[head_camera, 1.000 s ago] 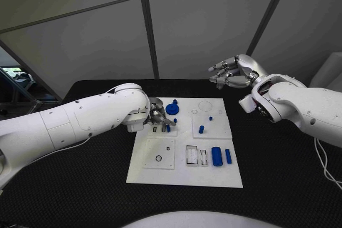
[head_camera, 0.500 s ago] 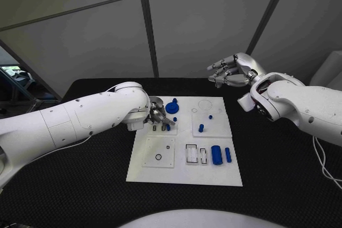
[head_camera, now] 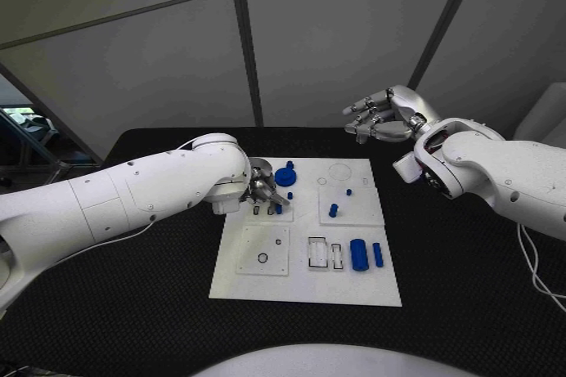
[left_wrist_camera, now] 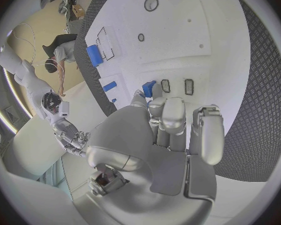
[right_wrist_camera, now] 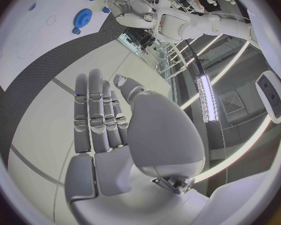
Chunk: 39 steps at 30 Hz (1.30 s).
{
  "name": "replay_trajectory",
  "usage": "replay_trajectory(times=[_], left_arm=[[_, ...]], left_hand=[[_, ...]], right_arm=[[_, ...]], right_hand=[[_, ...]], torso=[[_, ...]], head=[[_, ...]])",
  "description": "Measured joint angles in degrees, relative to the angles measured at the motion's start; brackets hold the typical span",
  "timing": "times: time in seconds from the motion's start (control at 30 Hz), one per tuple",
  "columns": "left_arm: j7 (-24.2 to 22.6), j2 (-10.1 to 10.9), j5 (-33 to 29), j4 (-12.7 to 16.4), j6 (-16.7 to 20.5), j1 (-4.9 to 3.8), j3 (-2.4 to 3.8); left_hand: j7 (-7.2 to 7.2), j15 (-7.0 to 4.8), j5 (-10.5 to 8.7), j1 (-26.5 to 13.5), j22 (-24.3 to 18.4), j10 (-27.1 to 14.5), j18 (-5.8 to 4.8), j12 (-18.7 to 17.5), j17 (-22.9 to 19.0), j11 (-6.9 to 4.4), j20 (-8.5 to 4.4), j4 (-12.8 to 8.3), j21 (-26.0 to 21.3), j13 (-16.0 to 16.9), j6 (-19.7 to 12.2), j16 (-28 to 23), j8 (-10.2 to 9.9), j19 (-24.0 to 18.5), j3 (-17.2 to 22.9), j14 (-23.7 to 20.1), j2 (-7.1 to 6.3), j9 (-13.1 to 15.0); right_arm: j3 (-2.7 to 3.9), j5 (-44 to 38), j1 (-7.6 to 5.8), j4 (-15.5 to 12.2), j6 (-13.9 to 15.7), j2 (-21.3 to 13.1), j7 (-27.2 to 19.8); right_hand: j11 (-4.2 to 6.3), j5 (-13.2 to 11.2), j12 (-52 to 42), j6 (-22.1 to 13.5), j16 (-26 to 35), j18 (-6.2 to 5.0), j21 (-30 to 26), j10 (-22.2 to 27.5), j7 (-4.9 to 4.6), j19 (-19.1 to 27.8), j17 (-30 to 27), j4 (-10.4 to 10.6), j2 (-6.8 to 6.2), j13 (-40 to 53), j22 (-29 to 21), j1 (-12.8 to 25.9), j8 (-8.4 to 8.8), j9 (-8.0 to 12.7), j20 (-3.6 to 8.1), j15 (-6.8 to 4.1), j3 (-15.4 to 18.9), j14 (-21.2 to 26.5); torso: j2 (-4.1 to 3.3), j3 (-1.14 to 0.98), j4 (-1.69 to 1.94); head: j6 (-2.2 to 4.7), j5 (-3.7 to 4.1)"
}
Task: Assemble the parts on the task board
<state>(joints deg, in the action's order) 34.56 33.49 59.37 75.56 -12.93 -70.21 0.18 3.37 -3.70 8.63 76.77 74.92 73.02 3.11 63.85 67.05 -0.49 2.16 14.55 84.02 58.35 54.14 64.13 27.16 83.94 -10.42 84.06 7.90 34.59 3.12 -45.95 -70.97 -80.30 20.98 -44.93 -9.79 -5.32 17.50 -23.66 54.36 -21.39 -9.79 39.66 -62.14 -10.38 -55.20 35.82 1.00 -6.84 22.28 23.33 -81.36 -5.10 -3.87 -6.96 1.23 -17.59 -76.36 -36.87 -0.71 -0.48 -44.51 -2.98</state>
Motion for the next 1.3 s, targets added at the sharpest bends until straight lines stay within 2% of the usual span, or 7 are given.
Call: replay_trajectory(times=[0.43, 0.53, 0.6, 0.63, 0.73, 0.9, 1.3], left_arm=[[-0.18, -0.1, -0.01, 0.17, -0.2, -0.19, 0.12], [-0.31, 0.04, -0.06, 0.25, -0.21, -0.2, 0.13], [-0.4, 0.18, -0.11, 0.35, -0.17, -0.2, 0.13], [-0.45, 0.31, -0.15, 0.42, -0.12, -0.19, 0.1], [-0.58, 0.7, -0.28, 0.76, 0.12, -0.03, 0.0], [-1.04, 1.82, -1.09, 1.91, 1.43, 0.01, -0.01], [-1.83, 4.93, -2.99, 4.81, 6.09, 0.0, 0.09]], left_hand=[[-0.51, -0.6, 0.38, 6.41, 0.0, -0.73, 0.0, -0.71, 0.12, -0.35, -0.21, -2.74, 0.0, -0.62, -0.93, 0.0, -0.1, 0.21, 6.78, -0.2, -0.85, 0.53], [-0.38, -0.73, 1.42, 9.07, 0.0, -0.99, 0.0, -1.56, 0.18, -0.62, -0.43, -1.23, 0.0, -1.11, -1.66, 0.0, -0.54, -0.01, 8.32, -0.08, -1.83, 0.55], [-0.16, -0.77, 2.23, 10.4, 0.0, -0.99, 0.01, -2.18, 0.24, -0.61, -0.43, 1.57, 0.0, -1.57, -2.09, 0.0, -0.71, -0.01, 11.12, -0.03, -3.08, 0.85], [0.11, -0.81, 2.45, 10.13, 0.0, -0.87, 0.0, -2.39, 0.3, -0.49, -0.43, 4.04, 0.0, -1.85, -2.34, -0.06, -0.72, -0.01, 13.81, -0.01, -5.25, 1.3], [0.11, -0.82, 2.51, 6.33, 0.0, -0.49, 0.01, -2.39, 0.37, -0.11, -0.43, 4.95, 0.0, -1.95, -2.34, -0.22, 0.29, -0.01, 26.34, -0.01, -10.89, 2.97], [0.11, -0.82, 2.32, 1.32, 0.0, -0.21, 0.0, -2.39, 0.43, -0.35, -0.43, 4.23, 0.0, -2.23, -2.34, -0.22, 2.18, -0.01, 36.23, -0.01, -15.85, 5.43], [0.12, -0.82, 1.84, -3.36, 0.0, 0.24, 0.0, -2.01, 0.49, -0.43, -0.42, 1.31, 0.0, -2.11, -2.34, -0.22, 3.27, -0.02, 41.52, 0.0, -16.18, 7.06]], right_arm=[[0.0, 0.0, 0.0, 0.09, -0.05, 0.05, -0.03], [0.0, 0.0, 0.0, 0.09, -0.05, 0.05, -0.03], [0.0, 0.0, 0.0, 0.09, -0.06, 0.05, -0.03], [0.0, 0.0, 0.0, 0.09, -0.06, 0.05, -0.03], [0.0, 0.0, 0.0, 0.16, -0.07, 0.09, -0.03], [-0.01, 0.0, 0.0, 0.38, -0.11, 0.11, -0.03], [-0.01, 0.0, 0.0, 0.89, -0.26, 0.08, -0.03]], right_hand=[[0.0, 1.11, 0.0, 0.0, 0.63, 0.0, 0.0, 0.0, 0.0, 0.0, 0.24, -0.16, 0.0, -0.28, 0.23, 0.0, 0.0, 0.0, 0.0, -0.21, 0.16, -0.22], [0.0, 1.11, 0.0, 0.0, 0.63, 0.0, 0.0, 0.0, 0.0, 0.0, 0.24, -0.16, 0.0, -0.28, 0.23, 0.0, 0.0, 0.0, 0.0, -0.21, 0.16, -0.22], [0.0, 1.11, 0.0, 0.0, 0.63, 0.0, 0.0, 0.0, 0.0, 0.0, 0.24, -0.29, 0.0, -0.28, 0.23, 0.0, 0.0, 0.0, 0.0, -0.21, 0.02, -0.22], [0.0, 1.11, 0.0, 0.0, 0.63, 0.0, 0.0, 0.0, 0.0, 0.0, 0.24, -0.3, 0.0, -0.33, 0.23, 0.0, 0.0, 0.0, 0.0, -0.21, 0.01, -0.22], [0.0, 1.16, 0.0, 0.0, 0.63, 0.0, 0.0, 0.0, 0.0, 0.0, 0.25, -0.31, 0.0, -0.34, 0.23, 0.0, 0.0, 0.0, 0.0, -0.19, 0.01, -0.23], [0.0, 1.37, 0.0, 0.0, 0.63, 0.0, 0.0, 0.0, 0.0, 0.0, 0.32, -0.31, 0.0, -0.36, 0.28, 0.0, 0.0, 0.0, 0.0, 0.0, 0.01, -0.42], [0.0, 1.65, 0.0, 0.0, 1.14, 0.0, 0.0, 0.0, 0.0, 0.0, 0.51, -0.2, 0.39, -0.62, 0.28, 0.4, 0.0, 0.0, 0.0, 0.0, 0.11, -0.42]], torso=[[0.02, -0.01, 0.03], [0.02, 0.01, 0.05], [0.02, 0.02, 0.08], [0.02, 0.03, 0.08], [0.02, 0.03, 0.1], [0.02, -0.01, 0.18], [0.02, -0.07, 0.21]], head=[[-0.18, -0.26], [-0.18, -0.2], [-0.18, -0.19], [-0.17, -0.18], [-0.13, -0.18], [0.04, -0.26], [0.07, -0.74]])
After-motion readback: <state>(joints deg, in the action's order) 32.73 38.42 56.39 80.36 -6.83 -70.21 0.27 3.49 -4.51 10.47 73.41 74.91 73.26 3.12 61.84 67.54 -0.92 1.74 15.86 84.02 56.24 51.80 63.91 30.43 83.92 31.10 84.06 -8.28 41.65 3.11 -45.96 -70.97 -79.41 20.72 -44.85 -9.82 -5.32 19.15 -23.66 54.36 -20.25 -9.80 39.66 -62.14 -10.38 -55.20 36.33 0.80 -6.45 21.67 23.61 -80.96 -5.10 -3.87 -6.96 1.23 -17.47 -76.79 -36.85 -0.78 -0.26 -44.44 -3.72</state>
